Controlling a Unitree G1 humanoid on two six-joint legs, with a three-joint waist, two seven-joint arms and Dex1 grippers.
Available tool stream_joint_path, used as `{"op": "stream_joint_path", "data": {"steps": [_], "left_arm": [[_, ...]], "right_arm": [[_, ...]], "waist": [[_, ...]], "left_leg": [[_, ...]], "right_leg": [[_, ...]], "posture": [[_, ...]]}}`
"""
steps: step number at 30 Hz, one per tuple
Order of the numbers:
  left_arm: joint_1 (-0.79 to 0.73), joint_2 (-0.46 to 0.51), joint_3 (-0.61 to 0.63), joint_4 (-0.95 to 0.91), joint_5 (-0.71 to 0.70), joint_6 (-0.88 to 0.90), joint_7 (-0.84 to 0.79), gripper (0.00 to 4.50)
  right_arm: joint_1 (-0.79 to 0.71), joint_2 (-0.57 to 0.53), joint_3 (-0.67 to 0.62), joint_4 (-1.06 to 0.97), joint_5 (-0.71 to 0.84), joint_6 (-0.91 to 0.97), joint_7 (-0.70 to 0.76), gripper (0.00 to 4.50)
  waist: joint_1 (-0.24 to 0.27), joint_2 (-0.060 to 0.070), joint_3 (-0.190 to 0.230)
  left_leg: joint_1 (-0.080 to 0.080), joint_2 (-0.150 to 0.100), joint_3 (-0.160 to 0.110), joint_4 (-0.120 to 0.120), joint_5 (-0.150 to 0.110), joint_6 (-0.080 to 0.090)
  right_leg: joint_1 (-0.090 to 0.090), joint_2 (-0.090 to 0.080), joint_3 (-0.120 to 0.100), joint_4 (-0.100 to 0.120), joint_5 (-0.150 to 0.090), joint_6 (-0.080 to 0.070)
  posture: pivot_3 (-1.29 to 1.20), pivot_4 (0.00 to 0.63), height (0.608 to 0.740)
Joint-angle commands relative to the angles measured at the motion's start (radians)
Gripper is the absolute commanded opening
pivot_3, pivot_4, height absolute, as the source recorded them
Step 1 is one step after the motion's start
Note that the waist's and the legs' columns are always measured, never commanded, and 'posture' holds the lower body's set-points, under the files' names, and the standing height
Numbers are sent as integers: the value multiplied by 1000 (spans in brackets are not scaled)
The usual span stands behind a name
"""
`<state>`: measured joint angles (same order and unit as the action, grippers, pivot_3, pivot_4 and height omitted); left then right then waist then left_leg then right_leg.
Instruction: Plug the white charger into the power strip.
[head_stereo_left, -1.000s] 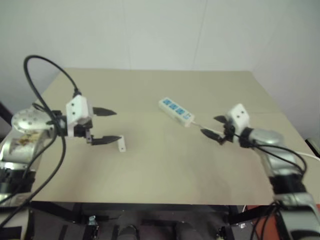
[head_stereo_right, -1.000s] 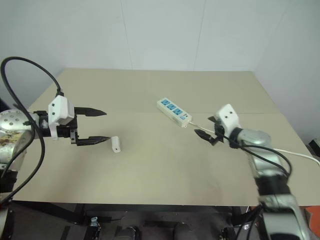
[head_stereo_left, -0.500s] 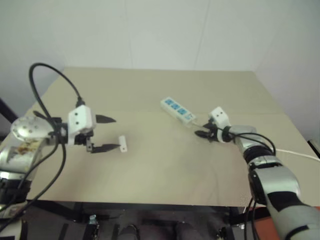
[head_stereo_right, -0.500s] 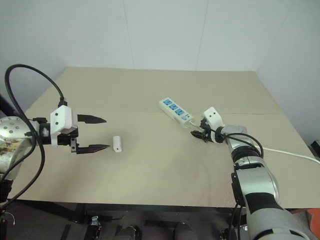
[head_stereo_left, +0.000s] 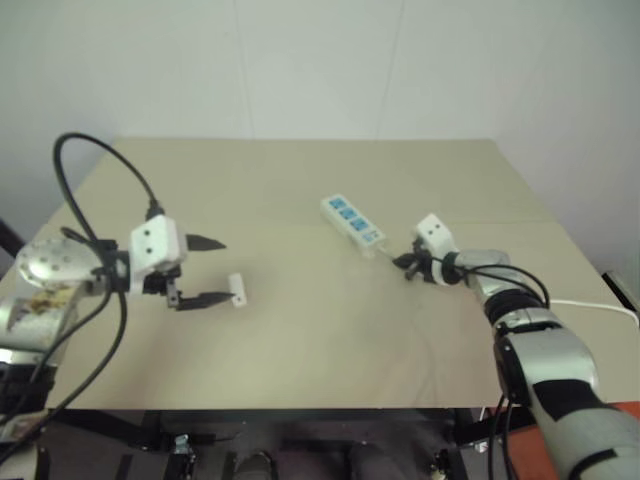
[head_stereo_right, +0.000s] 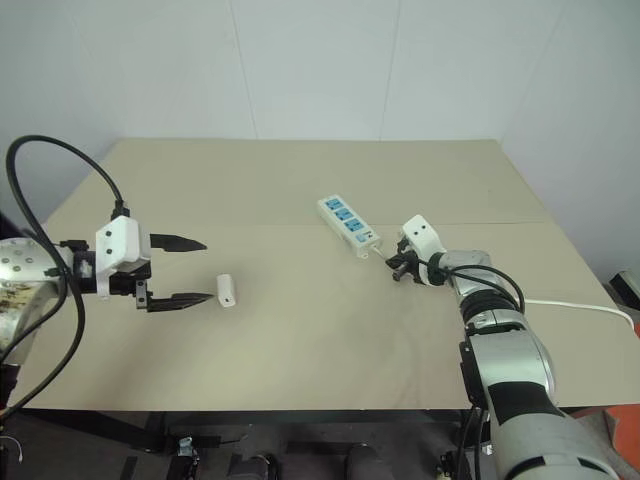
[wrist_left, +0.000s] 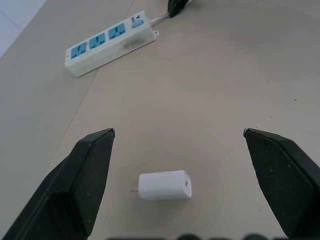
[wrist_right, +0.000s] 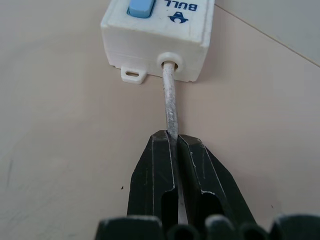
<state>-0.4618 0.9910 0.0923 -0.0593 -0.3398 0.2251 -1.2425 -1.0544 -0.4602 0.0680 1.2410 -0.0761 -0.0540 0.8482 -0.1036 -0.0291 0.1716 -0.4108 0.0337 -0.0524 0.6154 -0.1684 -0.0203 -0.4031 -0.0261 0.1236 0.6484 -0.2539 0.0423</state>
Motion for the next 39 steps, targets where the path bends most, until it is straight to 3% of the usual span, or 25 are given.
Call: {"op": "stream_joint_path", "data": {"steps": [1, 5, 10, 16, 22, 23, 29, 39], "left_arm": [[12, 6, 60, -54, -35, 18, 26, 4500], [95, 6, 70, -94, -26, 22, 46, 4500], [116, -15, 67, -122, -43, 37, 67, 4500], [57, -59, -6, -60, -21, 11, 31, 4500], [-37, -85, -53, 28, 4, -28, 3, 4500], [-43, -86, -55, 36, 7, -35, -1, 4500], [-58, -79, -54, 57, 9, -51, -16, 4500], [-58, -66, -44, 60, 9, -45, -37, 4500]], "right_arm": [[52, 11, -6, -113, 24, -28, 57, 14], [211, 1, -3, -465, 83, 74, 132, 14], [430, -30, -13, -945, 120, 331, 95, 14], [582, -31, -41, -1176, 117, 471, -32, 14], [635, -15, -37, -1255, 115, 511, -113, 1897], [645, -5, -43, -1272, 117, 514, -138, 2384], [683, 120, -103, -1373, 158, 518, -307, 4457], [617, 262, -140, -1270, 225, 434, -421, 4483]], "waist": [[-2, 0, 0], [-7, 0, 0], [1, 0, 0], [9, 0, 0], [10, 0, 0], [9, 0, 0], [9, 0, 0], [9, 0, 0]], "left_leg": [[0, 0, 0, 0, 0, 0], [0, 0, 0, -1, 0, 0], [0, 0, -1, 0, 0, 0], [1, 0, -1, 0, 0, 0], [0, 0, 0, 0, 0, 0], [0, 0, 0, 0, 0, 0], [0, 0, 0, 0, 0, 0], [0, 0, -1, 0, 0, 0]], "right_leg": [[0, 0, 0, 0, 0, 0], [0, 0, 0, 1, 0, 0], [-1, 1, 0, 2, 0, 0], [-1, 1, 0, 2, -2, 4], [-1, 1, 0, 1, -3, 4], [-1, 1, 0, 1, -3, 4], [-1, 1, 0, 1, -3, 4], [-1, 1, 0, 1, -2, 4]], "posture": [[0, 150, 740], [0, 150, 740], [0, 150, 740], [0, 150, 740], [0, 150, 740], [0, 150, 740], [0, 150, 740], [0, 150, 740]]}}
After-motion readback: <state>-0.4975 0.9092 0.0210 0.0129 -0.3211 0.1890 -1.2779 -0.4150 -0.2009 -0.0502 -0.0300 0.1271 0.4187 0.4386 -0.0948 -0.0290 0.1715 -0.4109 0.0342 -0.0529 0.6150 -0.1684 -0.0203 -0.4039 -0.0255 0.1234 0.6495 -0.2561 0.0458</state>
